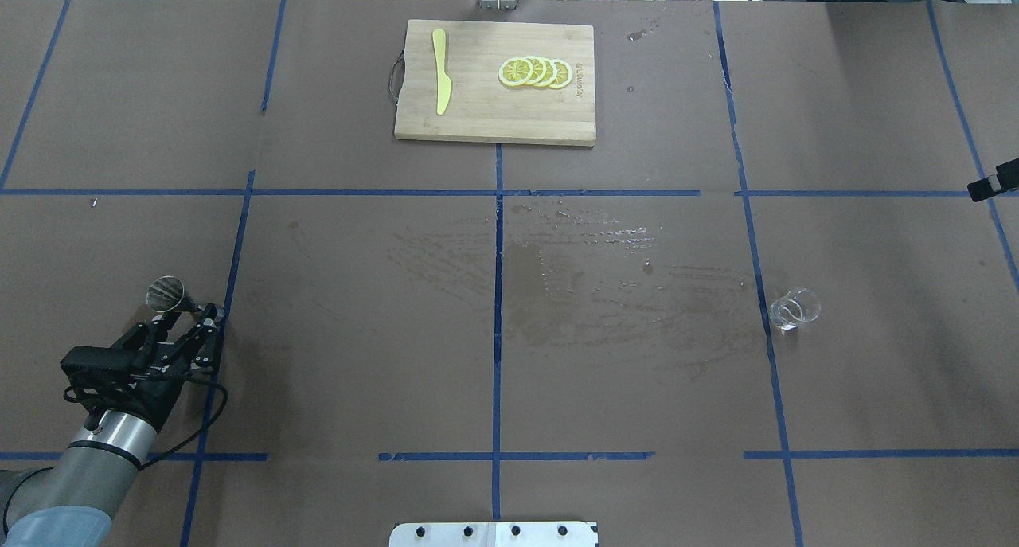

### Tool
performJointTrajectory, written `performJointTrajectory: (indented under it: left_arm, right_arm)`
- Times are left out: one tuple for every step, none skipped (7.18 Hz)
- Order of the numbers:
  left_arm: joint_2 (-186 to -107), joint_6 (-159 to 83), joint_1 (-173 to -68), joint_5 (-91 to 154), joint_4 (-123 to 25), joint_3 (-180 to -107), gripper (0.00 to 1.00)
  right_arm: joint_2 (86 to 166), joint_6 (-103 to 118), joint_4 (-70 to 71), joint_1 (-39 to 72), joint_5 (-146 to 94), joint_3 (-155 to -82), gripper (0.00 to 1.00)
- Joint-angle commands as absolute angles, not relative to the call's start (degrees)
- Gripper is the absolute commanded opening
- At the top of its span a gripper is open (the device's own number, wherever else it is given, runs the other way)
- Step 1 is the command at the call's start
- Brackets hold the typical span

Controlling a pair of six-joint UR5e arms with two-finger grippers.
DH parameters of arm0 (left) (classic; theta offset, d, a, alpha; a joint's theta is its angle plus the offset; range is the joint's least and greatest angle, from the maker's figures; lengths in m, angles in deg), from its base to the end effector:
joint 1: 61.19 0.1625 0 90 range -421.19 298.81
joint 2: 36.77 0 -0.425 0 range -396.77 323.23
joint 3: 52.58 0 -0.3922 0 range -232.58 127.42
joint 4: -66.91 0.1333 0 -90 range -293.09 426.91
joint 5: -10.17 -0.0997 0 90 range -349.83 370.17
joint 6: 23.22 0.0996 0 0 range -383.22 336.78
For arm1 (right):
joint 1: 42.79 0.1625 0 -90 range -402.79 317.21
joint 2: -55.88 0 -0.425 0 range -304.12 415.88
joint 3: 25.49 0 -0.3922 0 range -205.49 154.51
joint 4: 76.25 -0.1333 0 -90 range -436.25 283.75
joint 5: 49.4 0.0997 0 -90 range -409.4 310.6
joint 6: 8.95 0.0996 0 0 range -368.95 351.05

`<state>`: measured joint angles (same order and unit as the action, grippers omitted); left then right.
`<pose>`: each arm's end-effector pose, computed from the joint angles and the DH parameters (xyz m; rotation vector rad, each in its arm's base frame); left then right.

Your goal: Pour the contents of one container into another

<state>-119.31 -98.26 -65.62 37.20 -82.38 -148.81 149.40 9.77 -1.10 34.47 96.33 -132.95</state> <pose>0.4097 -0.2544 0.5317 1.1293 0.7191 -0.3996 -0.0537 -0.4686 0.4934 0.1863 -1.0392 -0.1497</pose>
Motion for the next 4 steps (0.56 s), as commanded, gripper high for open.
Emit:
performJointTrajectory:
  left_arm:
    - [-119.91,-98.27,-65.67,36.18,-82.51,-148.74,0.55]
    - [-120.09,-98.27,-65.76,36.1,-82.51,-148.74,0.55]
    - [-120.09,-98.27,-65.76,36.1,-82.51,-148.65,0.52]
    - [-120.09,-98.27,-65.76,36.18,-82.42,-148.56,0.47]
  right_arm:
    - [149.4,9.77,-1.1,34.46,96.33,-132.8,1.0]
    - [149.4,9.77,-1.1,34.46,96.24,-132.8,1.0]
    - [149.4,9.77,-1.1,34.46,96.32,-132.8,1.0]
    - [149.4,9.77,-1.1,34.46,96.33,-132.8,1.0]
